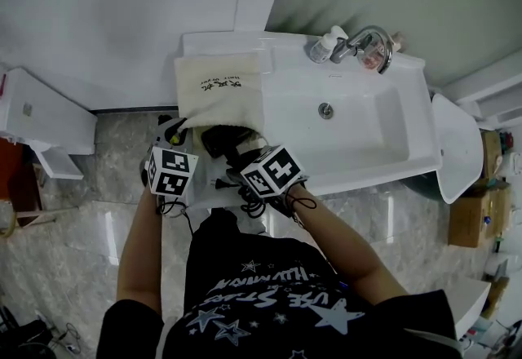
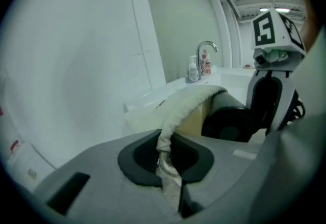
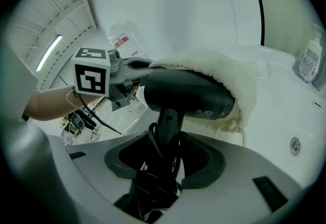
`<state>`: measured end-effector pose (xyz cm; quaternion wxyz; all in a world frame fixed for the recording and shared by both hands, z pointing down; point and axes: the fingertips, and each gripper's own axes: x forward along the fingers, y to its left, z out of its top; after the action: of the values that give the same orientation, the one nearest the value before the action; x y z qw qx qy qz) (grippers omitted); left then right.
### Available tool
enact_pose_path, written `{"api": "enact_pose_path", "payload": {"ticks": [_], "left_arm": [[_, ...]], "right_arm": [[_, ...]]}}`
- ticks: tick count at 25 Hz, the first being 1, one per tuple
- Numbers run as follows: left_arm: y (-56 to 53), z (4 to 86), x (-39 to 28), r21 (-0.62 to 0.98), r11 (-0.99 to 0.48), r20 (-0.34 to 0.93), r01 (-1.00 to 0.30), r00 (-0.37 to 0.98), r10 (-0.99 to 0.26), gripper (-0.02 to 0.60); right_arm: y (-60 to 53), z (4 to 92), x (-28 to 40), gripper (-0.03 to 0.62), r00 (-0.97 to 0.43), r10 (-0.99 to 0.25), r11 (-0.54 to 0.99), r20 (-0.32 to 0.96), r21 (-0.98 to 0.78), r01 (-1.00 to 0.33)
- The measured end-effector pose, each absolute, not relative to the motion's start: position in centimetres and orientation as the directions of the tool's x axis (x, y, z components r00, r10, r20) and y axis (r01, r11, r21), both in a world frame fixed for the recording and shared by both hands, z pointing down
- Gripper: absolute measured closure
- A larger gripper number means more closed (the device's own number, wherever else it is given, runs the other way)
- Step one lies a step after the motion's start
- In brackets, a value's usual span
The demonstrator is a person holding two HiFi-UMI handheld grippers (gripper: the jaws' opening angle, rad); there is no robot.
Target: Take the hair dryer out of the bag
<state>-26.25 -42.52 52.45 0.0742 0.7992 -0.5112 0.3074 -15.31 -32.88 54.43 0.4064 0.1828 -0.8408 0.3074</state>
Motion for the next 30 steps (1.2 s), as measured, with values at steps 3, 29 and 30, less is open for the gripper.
{"api": "enact_pose_path", "payload": {"ticks": [3, 29, 30], "left_arm": [[-42.4, 52.7, -26.0, -0.204, -0.455, 0.57, -0.867, 0.272, -0.775, 0.548], [-25.4, 48.1, -21.1, -0.197, -0.124, 0.425, -0.973, 0.029, -0.905, 0.322], [-24.0, 47.9, -20.4, -0.18, -0.107, 0.417, -0.978, 0.023, -0.909, 0.322]], "right_arm": [[-31.2, 53.9, -14.7, 0.404, -0.629, -0.038, 0.749, 0.777, -0.395, -0.533], [-21.0, 48.4, -3.9, 0.404, -0.751, -0.156, 0.833, 0.642, -0.323, -0.449], [-20.4, 48.1, -3.3, 0.404, -0.757, -0.16, 0.833, 0.633, -0.324, -0.447]]}}
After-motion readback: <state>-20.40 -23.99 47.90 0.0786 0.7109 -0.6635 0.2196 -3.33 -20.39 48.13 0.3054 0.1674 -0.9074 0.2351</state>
